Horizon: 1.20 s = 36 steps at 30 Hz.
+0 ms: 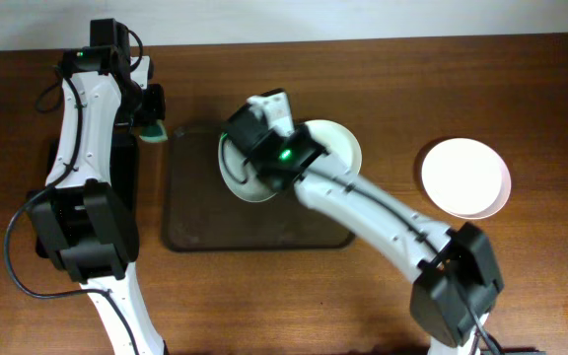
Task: Clean dirty plates on tray and stack at the side
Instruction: 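Carry the plate right with the right gripper onto the cleaned plate, then release the stacked plate and move the right gripper to the last plate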
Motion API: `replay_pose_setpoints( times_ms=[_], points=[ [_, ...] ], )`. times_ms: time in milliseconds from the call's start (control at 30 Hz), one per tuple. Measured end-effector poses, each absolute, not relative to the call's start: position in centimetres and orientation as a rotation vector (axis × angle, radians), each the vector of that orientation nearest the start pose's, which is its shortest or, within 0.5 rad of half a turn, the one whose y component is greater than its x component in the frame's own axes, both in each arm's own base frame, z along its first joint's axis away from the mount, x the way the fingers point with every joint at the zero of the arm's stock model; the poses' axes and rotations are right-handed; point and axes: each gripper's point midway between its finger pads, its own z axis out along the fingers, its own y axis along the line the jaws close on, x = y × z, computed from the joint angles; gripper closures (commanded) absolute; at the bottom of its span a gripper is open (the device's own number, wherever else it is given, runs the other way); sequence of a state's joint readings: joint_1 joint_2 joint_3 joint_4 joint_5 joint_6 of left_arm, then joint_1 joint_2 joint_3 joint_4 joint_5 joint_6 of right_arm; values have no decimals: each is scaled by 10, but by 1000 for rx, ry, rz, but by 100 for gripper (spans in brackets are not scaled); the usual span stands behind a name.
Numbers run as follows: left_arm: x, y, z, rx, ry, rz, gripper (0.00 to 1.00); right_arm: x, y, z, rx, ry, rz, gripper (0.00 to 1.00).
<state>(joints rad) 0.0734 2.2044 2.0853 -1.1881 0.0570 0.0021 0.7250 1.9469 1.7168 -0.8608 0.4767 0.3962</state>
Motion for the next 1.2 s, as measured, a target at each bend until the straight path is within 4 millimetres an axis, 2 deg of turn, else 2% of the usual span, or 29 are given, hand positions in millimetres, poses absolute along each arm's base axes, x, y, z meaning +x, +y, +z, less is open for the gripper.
replay_pose_setpoints(
  times_ms=[67, 133, 167, 233, 267, 300, 367, 433, 467, 500, 533, 600, 700, 800, 833, 867, 933, 967, 1133, 1200],
  points=[
    [490, 26, 120, -91, 2874, -73, 99, 409, 248, 145, -234, 2632, 68, 96],
    [489, 24, 119, -89, 2879, -89, 99, 413, 239, 140, -185, 2721, 298, 96],
    [487, 23, 119, -90, 2887, -92, 99, 417, 224, 140, -126, 2760, 405, 96],
    [482, 20, 118, -85, 2906, -105, 99, 422, 193, 139, -13, 2807, 469, 96],
    [480, 17, 117, -80, 2917, -112, 99, 418, 173, 138, 51, 2848, 478, 96],
    [478, 10, 117, -62, 2926, -127, 99, 428, 136, 141, 179, 2836, 469, 96],
    [476, 0, 117, -31, 2934, -138, 99, 429, 73, 156, 408, 2803, 438, 96],
    [476, -16, 117, 18, 2936, -144, 99, 423, 11, 173, 647, 2737, 382, 96],
    [476, -26, 117, 53, 2936, -147, 99, 412, -30, 181, 801, 2696, 343, 96],
    [475, -36, 117, 84, 2935, -153, 99, 404, -59, 183, 910, 2664, 311, 96],
    [474, -46, 117, 113, 2934, -158, 99, 396, -85, 180, 1005, 2641, 285, 96],
    [474, -50, 117, 127, 2933, -159, 99, 370, -128, 156, 1190, 2626, 215, 96],
    [475, -49, 117, 125, 2931, -158, 99, 335, -153, 111, 1352, 2654, 138, 96],
    [475, -49, 117, 125, 2932, -158, 99, 313, -166, 72, 1432, 2651, 95, 96],
    [475, -49, 117, 124, 2932, -158, 99, 312, -168, 63, 1432, 2641, 85, 96],
    [475, -49, 117, 125, 2930, -158, 99, 311, -165, 56, 1426, 2646, 83, 89],
    [475, -49, 117, 125, 2928, -158, 99, 310, -163, 51, 1415, 2657, 58, 65],
    [476, -49, 117, 125, 2928, -158, 99, 310, -164, 51, 1416, 2650, 47, 59],
    [476, -49, 117, 125, 2928, -158, 99, 322, -172, 53, 1389, 2598, 32, 59],
    [476, -49, 117, 125, 2928, -158, 99, 332, -156, 58, 1297, 2634, 183, 60]
  ],
)
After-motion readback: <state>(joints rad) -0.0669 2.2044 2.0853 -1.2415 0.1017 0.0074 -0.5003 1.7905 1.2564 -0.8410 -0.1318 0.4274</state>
